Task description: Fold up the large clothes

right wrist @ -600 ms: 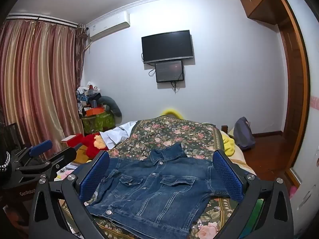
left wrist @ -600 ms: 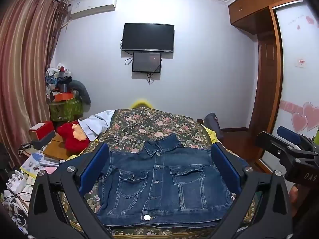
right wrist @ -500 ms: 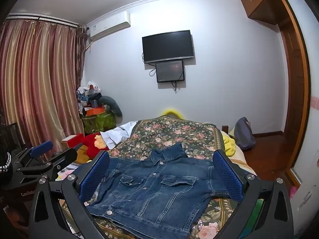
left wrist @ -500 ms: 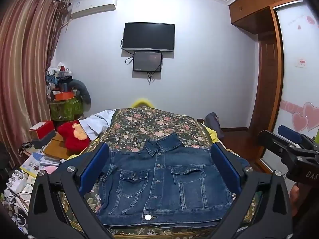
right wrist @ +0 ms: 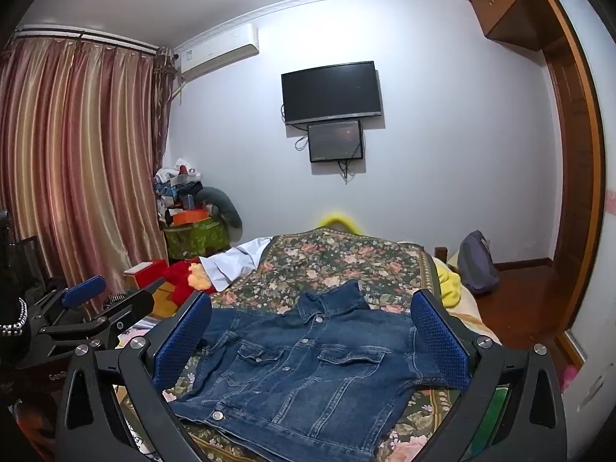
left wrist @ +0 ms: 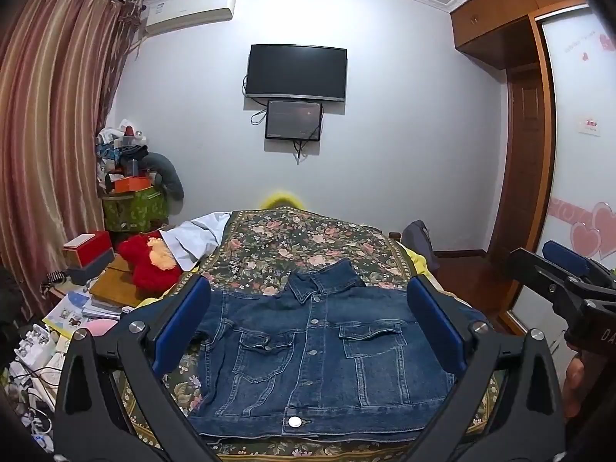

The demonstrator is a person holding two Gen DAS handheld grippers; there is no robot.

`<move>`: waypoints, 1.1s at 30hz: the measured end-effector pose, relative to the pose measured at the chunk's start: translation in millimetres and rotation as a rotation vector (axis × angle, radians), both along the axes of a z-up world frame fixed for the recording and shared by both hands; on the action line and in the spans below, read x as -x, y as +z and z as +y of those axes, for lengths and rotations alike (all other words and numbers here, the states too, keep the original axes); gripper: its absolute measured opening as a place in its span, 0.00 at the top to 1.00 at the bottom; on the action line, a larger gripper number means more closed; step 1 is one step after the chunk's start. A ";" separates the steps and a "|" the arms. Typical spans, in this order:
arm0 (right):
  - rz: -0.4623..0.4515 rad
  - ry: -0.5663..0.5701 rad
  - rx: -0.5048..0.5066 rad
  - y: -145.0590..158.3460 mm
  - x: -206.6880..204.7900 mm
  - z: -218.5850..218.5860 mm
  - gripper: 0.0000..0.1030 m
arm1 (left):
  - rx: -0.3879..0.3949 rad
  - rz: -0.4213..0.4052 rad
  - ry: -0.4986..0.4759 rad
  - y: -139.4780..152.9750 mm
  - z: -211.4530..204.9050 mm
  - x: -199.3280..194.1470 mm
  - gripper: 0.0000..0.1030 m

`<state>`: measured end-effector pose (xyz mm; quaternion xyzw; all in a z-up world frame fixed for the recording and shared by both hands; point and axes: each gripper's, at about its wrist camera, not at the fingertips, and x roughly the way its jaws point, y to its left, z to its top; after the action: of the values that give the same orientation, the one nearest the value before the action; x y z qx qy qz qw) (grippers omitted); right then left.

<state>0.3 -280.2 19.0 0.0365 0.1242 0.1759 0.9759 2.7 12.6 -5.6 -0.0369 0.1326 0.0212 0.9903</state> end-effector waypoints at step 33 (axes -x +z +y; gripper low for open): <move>-0.006 0.002 -0.005 1.7 2.3 11.2 0.00 | 0.019 0.010 -0.004 1.2 5.4 -1.4 0.00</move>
<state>-2.0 -269.0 20.7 0.0385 0.1207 0.1772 0.9760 4.0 17.9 -4.5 -0.0461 0.1380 0.0179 0.9892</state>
